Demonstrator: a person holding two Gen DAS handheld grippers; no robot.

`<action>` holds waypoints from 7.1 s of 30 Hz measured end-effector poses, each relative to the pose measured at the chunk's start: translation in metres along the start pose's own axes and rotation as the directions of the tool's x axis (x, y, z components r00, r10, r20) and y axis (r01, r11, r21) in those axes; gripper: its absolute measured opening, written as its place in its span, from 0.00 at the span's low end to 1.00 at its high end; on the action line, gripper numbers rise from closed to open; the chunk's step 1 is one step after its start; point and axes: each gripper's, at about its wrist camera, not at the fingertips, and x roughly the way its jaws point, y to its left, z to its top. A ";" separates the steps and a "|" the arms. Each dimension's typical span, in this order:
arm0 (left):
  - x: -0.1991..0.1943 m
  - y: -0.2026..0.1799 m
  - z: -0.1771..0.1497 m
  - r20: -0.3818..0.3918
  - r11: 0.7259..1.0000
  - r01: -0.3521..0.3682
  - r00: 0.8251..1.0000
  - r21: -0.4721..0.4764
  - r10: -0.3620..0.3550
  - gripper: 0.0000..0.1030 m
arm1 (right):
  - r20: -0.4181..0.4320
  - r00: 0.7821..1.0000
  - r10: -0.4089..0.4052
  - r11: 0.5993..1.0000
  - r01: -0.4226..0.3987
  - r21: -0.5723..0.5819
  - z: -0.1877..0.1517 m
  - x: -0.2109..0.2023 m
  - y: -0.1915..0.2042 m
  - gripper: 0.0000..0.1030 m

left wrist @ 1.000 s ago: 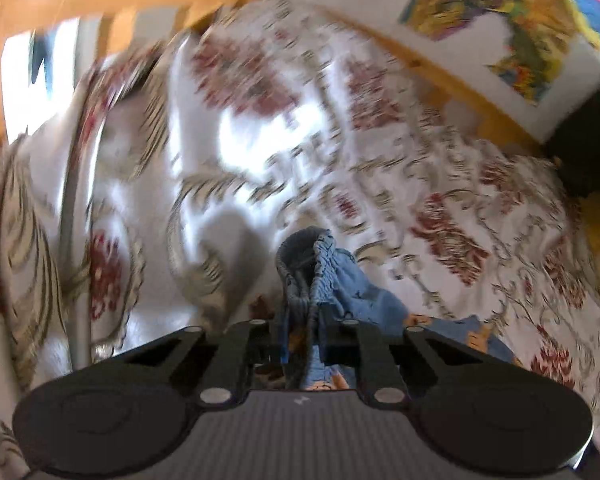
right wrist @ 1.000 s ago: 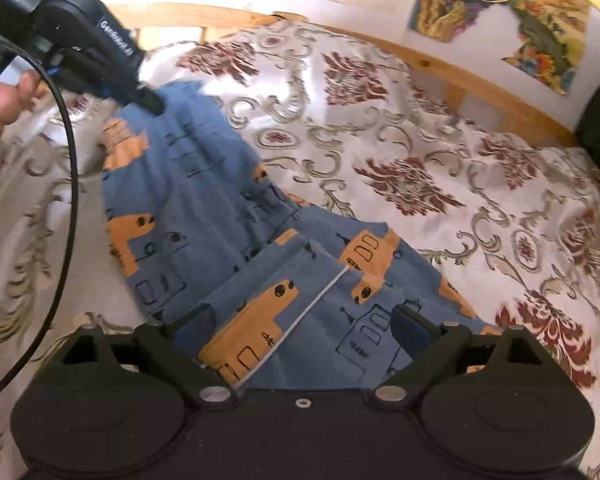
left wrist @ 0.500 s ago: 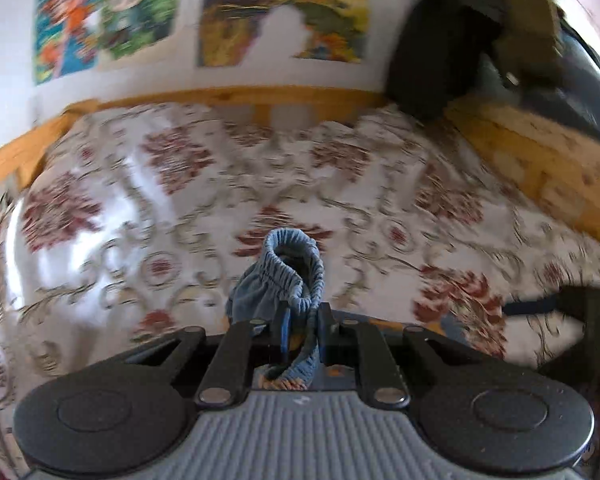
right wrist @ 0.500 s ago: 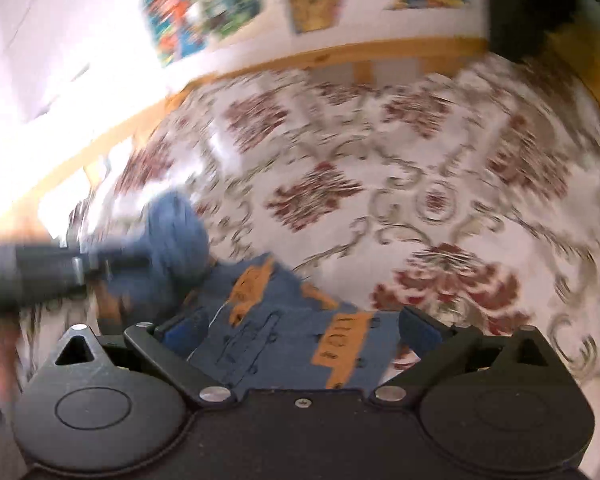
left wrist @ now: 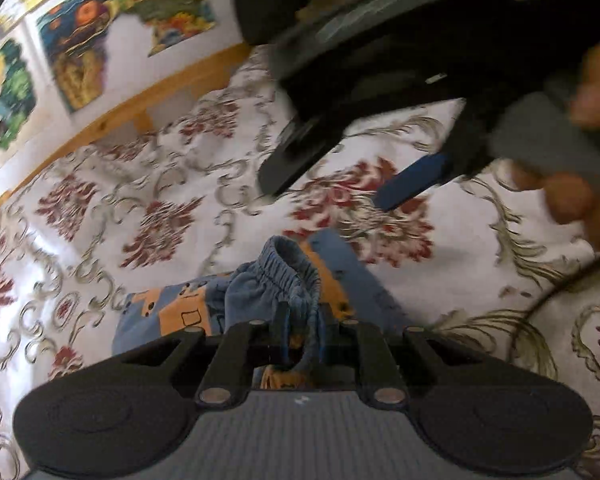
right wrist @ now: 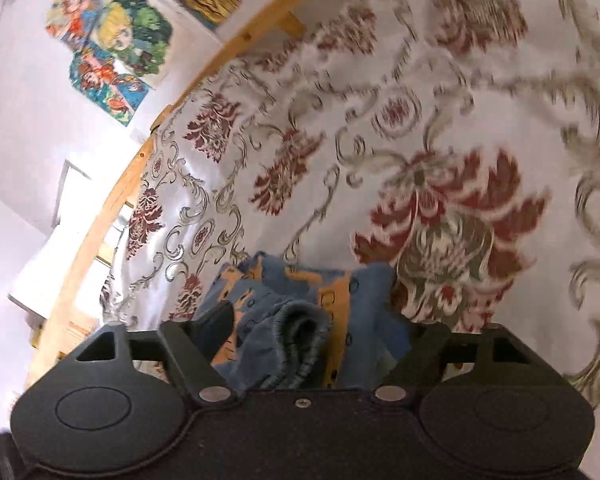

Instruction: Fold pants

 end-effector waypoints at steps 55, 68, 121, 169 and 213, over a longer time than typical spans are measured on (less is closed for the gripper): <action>-0.004 0.175 -0.103 -0.225 0.793 0.052 0.946 -0.607 -0.235 0.79 | 0.272 0.839 -0.472 0.737 0.545 -0.399 -0.112 -0.002 0.072 0.86; -0.019 0.194 -0.070 -0.173 0.827 -0.072 0.984 -0.558 -0.031 1.00 | 0.328 0.888 -0.323 0.731 0.454 -0.510 -0.078 0.018 0.079 0.99; -0.011 0.204 -0.069 -0.228 0.867 0.047 0.957 -0.496 -0.182 1.00 | -0.057 0.982 -0.182 0.968 0.169 -0.184 -0.043 -0.010 0.014 0.99; 0.020 0.204 -0.056 -0.135 0.821 0.246 0.923 -0.515 -0.361 0.19 | 0.231 0.951 -0.207 0.814 0.298 -0.498 -0.074 0.015 0.065 0.16; 0.026 0.248 -0.053 -0.047 0.760 0.044 0.994 -0.648 -0.098 0.92 | 0.480 0.835 -0.269 0.804 0.469 -0.365 -0.055 0.012 0.083 0.97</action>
